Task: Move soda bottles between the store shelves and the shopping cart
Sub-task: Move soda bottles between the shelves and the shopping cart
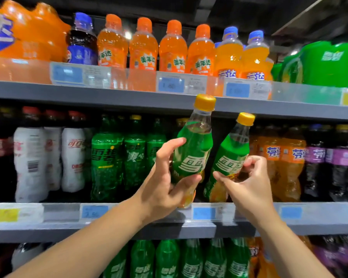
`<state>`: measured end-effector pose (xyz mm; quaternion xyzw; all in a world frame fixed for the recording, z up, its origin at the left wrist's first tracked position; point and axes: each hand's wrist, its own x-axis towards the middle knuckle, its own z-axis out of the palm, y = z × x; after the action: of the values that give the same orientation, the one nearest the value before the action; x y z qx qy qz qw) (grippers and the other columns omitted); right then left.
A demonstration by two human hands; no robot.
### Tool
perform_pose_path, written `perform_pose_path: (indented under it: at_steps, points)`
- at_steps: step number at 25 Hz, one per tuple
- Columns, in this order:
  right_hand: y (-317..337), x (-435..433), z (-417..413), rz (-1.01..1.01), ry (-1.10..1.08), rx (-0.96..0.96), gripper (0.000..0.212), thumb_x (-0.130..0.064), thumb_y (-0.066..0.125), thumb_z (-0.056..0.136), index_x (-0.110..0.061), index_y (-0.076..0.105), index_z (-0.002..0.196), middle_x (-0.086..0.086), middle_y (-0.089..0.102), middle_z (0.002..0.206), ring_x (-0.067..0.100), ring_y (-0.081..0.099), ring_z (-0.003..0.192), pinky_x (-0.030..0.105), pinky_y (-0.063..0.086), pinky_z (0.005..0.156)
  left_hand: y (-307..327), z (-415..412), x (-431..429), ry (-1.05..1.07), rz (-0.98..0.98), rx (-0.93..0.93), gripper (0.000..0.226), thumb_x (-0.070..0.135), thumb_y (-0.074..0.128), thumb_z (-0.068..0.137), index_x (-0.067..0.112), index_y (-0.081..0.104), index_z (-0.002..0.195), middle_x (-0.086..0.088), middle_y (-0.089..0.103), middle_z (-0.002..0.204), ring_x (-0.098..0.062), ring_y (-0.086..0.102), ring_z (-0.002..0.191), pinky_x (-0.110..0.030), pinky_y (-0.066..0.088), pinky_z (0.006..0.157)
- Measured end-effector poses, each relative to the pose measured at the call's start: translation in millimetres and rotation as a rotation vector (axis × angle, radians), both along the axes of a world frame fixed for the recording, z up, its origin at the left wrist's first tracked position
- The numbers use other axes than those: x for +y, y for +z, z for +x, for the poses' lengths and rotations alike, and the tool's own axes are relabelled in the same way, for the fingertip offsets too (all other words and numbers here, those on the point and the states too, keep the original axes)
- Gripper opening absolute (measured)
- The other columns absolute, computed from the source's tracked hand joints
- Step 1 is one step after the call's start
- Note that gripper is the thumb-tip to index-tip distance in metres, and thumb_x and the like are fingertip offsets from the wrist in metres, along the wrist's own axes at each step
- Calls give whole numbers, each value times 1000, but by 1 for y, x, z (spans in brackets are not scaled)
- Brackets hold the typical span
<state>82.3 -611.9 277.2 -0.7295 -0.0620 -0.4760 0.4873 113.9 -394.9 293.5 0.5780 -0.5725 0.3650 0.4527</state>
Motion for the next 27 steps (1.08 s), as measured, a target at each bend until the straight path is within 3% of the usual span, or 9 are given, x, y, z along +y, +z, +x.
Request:
perform_pose_path:
  at_steps: [2,6,9,11,13,19,23,27]
  points:
    - [-3,-7,6,-31,-18,50,63,-20,95,66,-21,40,98,-9,59,94,-20,58,85,4,47,61,5,7,-10,11,20,18,65,16,61,98,29,18,144,7,47,139,-17,60,119,-30,50,99]
    - [1,-19,17,-36,-34,187,60,-36,96,64,-32,43,93,-13,61,91,-5,61,78,1,43,55,0,23,-9,155,205,63,66,25,58,97,35,11,143,-11,41,140,-14,52,127,-31,44,106]
    - [8,-28,31,-41,12,253,51,-35,97,63,-29,58,97,-13,71,81,-4,66,74,5,46,50,-8,29,-9,208,310,174,70,26,59,97,52,9,138,13,38,141,-4,53,124,-21,41,105]
    - [14,-32,43,-49,42,309,54,-33,97,63,-33,54,95,-12,72,81,3,68,79,12,49,51,-6,36,-9,200,288,334,73,21,62,97,59,10,133,33,46,130,-1,59,118,-17,46,101]
    - [21,-33,56,-65,48,392,61,-35,96,64,-34,43,94,-10,68,93,11,67,87,20,50,58,-4,44,-9,192,229,502,77,13,64,96,60,13,128,27,60,121,0,62,113,-13,48,96]
    - [25,-29,92,-149,30,476,61,-40,93,67,-29,43,100,-8,65,98,8,63,87,22,49,63,3,62,-19,272,42,740,83,-5,67,88,57,20,116,-4,60,129,-17,59,117,-40,46,106]
    - [31,-34,102,-257,64,515,55,-42,88,74,-23,45,102,-7,62,99,6,59,87,21,42,61,0,72,-14,266,12,836,78,26,78,73,80,27,100,7,65,127,-16,62,118,-51,45,108]
    - [31,-31,105,-262,65,486,49,-42,89,74,-29,44,89,-9,61,93,8,61,86,21,46,62,-9,81,-12,201,-13,863,74,32,79,69,79,35,105,21,71,118,-6,66,114,-49,48,107]
